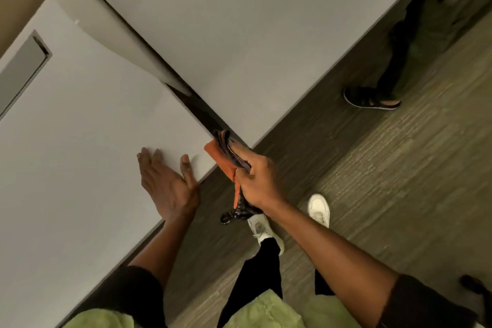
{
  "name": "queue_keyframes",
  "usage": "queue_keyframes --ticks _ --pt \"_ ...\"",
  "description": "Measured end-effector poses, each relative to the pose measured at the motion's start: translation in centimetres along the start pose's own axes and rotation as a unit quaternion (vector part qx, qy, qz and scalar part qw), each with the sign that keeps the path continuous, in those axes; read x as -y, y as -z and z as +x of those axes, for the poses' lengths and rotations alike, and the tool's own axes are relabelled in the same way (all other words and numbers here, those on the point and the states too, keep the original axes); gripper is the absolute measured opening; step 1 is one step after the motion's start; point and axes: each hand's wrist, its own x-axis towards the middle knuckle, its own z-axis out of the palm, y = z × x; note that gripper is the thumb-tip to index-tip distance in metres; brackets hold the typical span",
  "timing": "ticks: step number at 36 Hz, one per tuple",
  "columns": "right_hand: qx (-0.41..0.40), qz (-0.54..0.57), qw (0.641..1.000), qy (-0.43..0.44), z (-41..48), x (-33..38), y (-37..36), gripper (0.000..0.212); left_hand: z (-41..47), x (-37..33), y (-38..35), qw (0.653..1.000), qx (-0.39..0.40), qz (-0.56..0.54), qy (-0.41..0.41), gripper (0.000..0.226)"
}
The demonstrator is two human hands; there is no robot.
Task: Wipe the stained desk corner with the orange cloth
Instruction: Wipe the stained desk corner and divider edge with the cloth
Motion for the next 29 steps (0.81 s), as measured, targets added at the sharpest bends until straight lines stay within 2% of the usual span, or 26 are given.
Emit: queue_keyframes --ticks 4,7,13,17,22,26,29 --pt "0.035 -0.102 0.992 0.059 3.8 2.0 0.3 0.065 0.1 0.2 -0.3 1.0 -0.002 0.02 -0.003 0.084" --pt "0.075 -0.14 0.985 0.072 7.2 3.7 -0.1 0.059 0.1 0.2 -0.5 1.0 -0.02 0.011 -0.001 0.083" --pt "0.122 -0.135 0.982 0.059 10.4 5.4 -0.6 0.055 -0.1 0.1 -0.5 0.999 -0.04 0.003 0.002 0.088" --pt "0.133 -0.138 0.979 0.069 6.4 3.1 1.1 0.068 -0.3 0.0 -0.3 1.0 -0.027 0.001 -0.004 0.084" --pt "0.106 -0.1 0.987 0.069 1.4 0.6 2.1 0.076 -0.3 -0.3 -0.1 1.0 -0.016 -0.013 0.001 0.086" --pt "0.096 -0.128 0.983 0.093 3.0 1.7 1.1 0.07 -0.2 -0.1 -0.2 1.0 -0.019 -0.012 -0.003 0.086" --pt "0.127 -0.163 0.973 0.1 6.9 3.5 0.6 0.055 -0.2 0.1 -0.4 1.0 -0.021 -0.007 -0.006 0.085"
